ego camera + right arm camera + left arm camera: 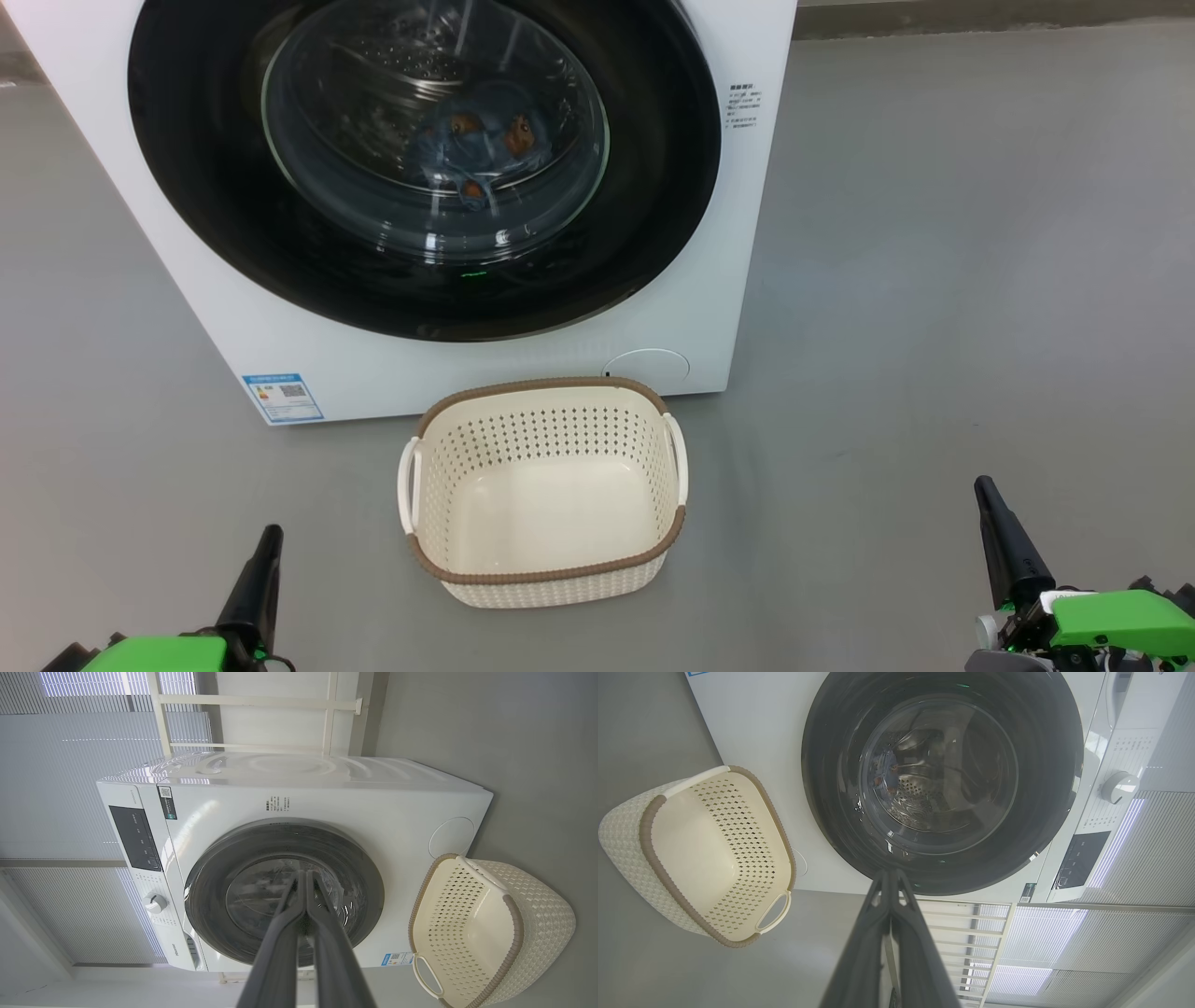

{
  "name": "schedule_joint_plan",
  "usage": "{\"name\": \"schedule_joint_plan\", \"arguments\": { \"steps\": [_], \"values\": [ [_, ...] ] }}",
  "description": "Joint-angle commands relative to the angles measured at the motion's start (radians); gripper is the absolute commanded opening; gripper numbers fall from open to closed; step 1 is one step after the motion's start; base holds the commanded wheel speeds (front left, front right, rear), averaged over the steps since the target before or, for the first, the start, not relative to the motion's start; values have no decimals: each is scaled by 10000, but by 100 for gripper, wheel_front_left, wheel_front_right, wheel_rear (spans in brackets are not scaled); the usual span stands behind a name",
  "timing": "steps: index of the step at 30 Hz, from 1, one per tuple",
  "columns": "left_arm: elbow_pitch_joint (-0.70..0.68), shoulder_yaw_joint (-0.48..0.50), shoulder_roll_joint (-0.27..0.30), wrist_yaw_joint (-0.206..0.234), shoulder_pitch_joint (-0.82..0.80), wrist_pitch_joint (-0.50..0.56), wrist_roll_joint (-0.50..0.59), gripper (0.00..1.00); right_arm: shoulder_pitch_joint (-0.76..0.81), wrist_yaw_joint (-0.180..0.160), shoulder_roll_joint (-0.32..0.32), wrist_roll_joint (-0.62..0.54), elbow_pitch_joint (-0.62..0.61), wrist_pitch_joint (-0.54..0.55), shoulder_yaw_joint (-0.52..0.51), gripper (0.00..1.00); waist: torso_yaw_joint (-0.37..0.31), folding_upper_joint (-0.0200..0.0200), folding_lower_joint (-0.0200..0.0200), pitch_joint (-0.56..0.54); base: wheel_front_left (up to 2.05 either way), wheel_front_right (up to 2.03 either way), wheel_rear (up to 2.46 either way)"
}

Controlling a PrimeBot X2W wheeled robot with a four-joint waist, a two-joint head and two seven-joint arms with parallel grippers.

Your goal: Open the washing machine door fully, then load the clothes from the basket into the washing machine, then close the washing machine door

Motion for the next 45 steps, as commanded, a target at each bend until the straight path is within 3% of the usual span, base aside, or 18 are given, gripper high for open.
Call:
{"name": "schedule_joint_plan", "arguments": {
  "steps": [1,45],
  "values": [
    [-179,365,164,-100,-426,69,34,0,-398,17,-23,53,-248,64,179,0,0,0,-1,0,0,0,0],
    [-175,461,97,-100,-434,146,114,0,-405,17,24,-3,-244,118,112,0,0,0,-1,0,0,0,0]
  ]
}}
